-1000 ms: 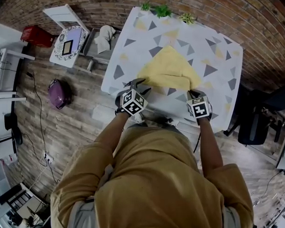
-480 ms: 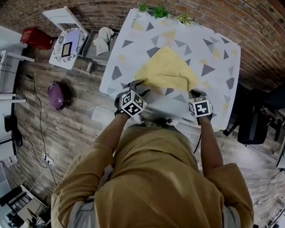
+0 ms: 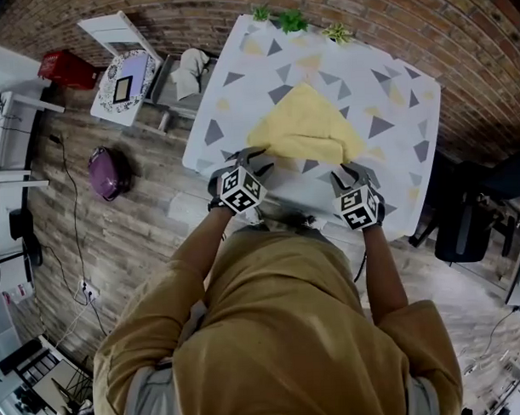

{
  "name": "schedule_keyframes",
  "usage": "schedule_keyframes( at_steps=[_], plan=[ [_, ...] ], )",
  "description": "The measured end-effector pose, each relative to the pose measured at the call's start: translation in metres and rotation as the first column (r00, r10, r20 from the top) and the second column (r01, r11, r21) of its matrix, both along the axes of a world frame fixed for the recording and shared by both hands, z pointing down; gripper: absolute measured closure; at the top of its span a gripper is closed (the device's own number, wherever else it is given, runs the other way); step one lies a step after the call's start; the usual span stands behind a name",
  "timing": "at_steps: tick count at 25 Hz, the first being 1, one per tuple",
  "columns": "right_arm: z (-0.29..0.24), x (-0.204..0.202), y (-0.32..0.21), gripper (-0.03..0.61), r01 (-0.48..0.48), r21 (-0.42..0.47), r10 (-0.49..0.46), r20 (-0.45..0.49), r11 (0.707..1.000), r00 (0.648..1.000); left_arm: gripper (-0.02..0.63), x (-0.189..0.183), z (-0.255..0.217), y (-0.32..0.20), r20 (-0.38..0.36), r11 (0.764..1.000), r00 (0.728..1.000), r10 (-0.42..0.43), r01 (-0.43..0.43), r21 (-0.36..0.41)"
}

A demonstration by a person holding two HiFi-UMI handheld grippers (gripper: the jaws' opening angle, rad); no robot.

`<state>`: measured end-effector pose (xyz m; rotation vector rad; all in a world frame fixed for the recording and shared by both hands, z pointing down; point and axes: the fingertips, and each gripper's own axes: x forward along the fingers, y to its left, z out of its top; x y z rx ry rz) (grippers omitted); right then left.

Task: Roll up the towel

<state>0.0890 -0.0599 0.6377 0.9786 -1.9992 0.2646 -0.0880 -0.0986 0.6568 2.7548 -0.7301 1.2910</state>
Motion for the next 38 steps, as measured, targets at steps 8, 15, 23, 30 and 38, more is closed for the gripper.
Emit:
schedule_keyframes(
  at_steps=[8, 15, 23, 30, 38],
  plan=[
    [0.007, -0.012, -0.012, 0.463, 0.127, 0.001, -0.127, -0.099, 0.992, 0.987, 0.388, 0.016, -0.019, -0.014, 0.004, 0.993, 0.997, 0.08, -0.08, 0.087],
    [0.012, -0.006, -0.017, 0.463, 0.123, -0.01, -0.124, -0.123, 0.992, 0.985, 0.399, 0.023, -0.009, -0.001, 0.01, 0.989, 0.99, 0.141, -0.141, 0.04],
    [0.017, 0.0, -0.024, 0.463, 0.133, -0.03, -0.136, -0.151, 0.991, 0.979, 0.407, 0.019, 0.005, -0.007, 0.054, 0.987, 0.986, 0.157, -0.155, -0.036],
    [0.025, 0.015, -0.03, 0.465, 0.131, -0.048, -0.138, -0.186, 0.99, 0.973, 0.419, 0.013, 0.011, -0.009, 0.057, 0.985, 0.986, 0.154, -0.149, -0.083],
    [0.029, 0.013, -0.027, 0.49, 0.209, -0.057, -0.217, -0.233, 0.976, 0.948, 0.462, 0.013, 0.012, -0.005, 0.022, 0.982, 0.988, 0.155, -0.151, -0.113]
  ],
)
